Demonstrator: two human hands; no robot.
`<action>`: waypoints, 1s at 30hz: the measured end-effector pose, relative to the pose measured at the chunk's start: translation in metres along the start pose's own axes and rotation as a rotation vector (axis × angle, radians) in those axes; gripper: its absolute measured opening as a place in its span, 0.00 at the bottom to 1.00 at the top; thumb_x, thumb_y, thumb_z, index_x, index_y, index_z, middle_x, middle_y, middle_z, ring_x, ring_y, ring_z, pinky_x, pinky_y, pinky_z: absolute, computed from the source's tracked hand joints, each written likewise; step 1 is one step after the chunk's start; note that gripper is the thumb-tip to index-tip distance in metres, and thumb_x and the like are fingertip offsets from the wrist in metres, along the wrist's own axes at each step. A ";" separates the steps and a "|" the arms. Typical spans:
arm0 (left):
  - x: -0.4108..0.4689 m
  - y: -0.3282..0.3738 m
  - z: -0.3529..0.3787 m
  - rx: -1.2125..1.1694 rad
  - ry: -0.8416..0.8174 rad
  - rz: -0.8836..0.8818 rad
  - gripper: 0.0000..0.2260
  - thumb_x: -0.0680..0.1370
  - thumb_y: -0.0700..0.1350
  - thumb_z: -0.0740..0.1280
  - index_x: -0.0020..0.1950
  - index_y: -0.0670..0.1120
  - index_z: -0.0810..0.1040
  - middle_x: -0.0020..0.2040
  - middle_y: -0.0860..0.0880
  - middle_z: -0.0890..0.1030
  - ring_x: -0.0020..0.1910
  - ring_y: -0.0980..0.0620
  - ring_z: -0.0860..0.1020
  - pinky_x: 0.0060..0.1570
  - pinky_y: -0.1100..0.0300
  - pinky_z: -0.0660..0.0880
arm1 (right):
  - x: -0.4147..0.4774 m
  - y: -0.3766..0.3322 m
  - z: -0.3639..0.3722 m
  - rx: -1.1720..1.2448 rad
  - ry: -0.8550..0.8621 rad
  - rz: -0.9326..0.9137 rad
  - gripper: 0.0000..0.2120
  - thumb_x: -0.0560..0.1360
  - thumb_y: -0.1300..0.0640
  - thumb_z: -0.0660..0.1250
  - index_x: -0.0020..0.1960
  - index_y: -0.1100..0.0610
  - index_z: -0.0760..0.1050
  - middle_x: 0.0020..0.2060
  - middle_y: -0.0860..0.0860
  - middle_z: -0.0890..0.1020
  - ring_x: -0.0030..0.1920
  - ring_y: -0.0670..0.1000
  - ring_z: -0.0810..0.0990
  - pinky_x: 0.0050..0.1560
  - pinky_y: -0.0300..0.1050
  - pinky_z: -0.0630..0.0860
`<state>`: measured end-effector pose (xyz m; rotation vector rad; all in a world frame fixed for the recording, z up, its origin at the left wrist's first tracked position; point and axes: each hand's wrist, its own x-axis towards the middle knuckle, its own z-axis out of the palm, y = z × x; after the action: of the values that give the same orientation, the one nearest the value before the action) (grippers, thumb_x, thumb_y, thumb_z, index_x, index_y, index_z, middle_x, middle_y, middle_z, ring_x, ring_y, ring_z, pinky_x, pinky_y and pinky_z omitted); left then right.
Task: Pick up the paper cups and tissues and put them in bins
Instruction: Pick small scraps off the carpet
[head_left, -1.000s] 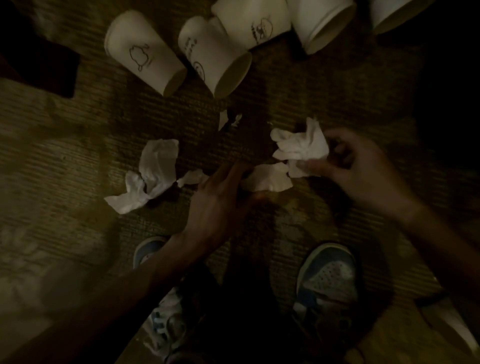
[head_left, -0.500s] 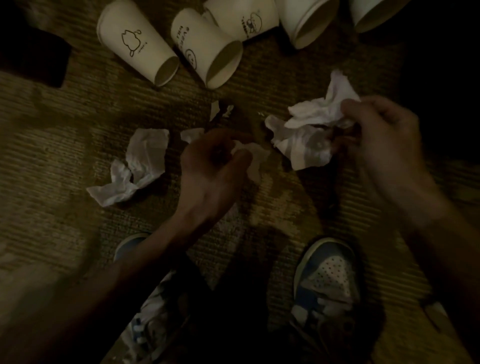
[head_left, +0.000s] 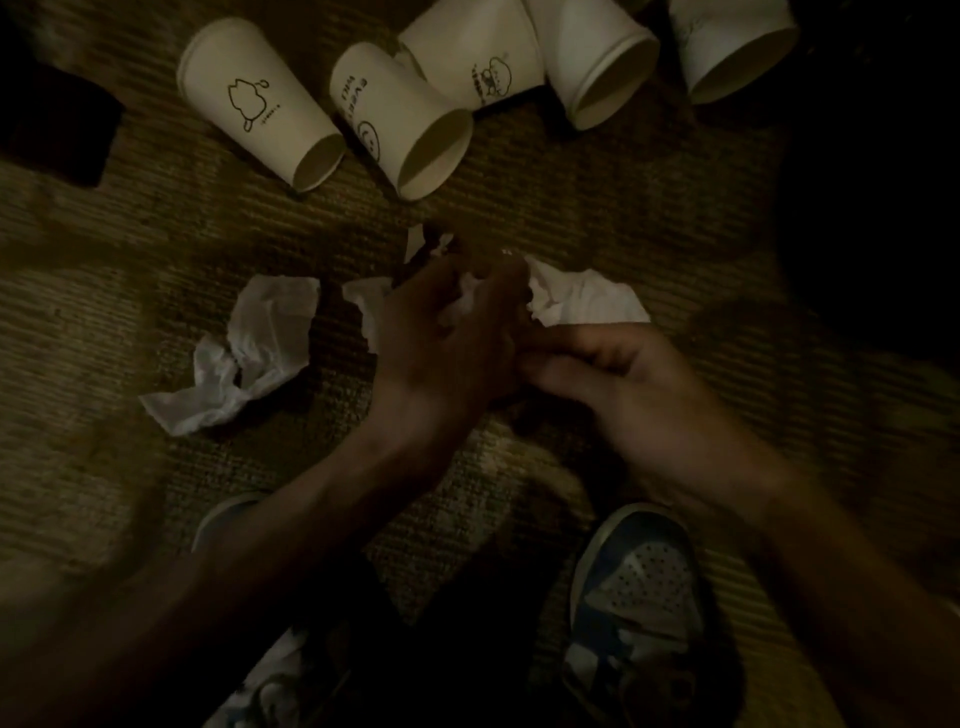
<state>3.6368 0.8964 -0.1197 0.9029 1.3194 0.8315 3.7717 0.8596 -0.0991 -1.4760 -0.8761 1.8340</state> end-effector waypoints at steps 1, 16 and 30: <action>0.002 -0.002 -0.003 -0.003 0.044 -0.018 0.10 0.79 0.47 0.68 0.38 0.46 0.77 0.26 0.53 0.78 0.26 0.58 0.77 0.25 0.64 0.72 | -0.001 -0.003 -0.009 0.008 0.023 0.037 0.07 0.75 0.59 0.67 0.47 0.53 0.84 0.41 0.50 0.86 0.41 0.46 0.84 0.40 0.37 0.80; 0.010 -0.016 0.003 0.138 -0.097 -0.103 0.12 0.81 0.43 0.64 0.43 0.57 0.81 0.30 0.58 0.81 0.26 0.63 0.76 0.24 0.67 0.71 | 0.019 0.032 -0.073 -0.613 0.679 0.197 0.09 0.71 0.51 0.73 0.34 0.47 0.78 0.28 0.40 0.80 0.32 0.37 0.79 0.28 0.35 0.70; 0.013 -0.019 0.007 0.133 -0.068 -0.141 0.13 0.80 0.49 0.67 0.35 0.52 0.82 0.25 0.57 0.76 0.25 0.62 0.74 0.23 0.68 0.68 | 0.014 0.010 -0.069 -0.499 0.502 0.206 0.09 0.68 0.48 0.77 0.40 0.50 0.78 0.31 0.43 0.82 0.31 0.39 0.79 0.27 0.32 0.72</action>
<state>3.6445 0.8990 -0.1425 0.9219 1.3745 0.6047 3.8365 0.8727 -0.1262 -2.2810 -0.9878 1.3138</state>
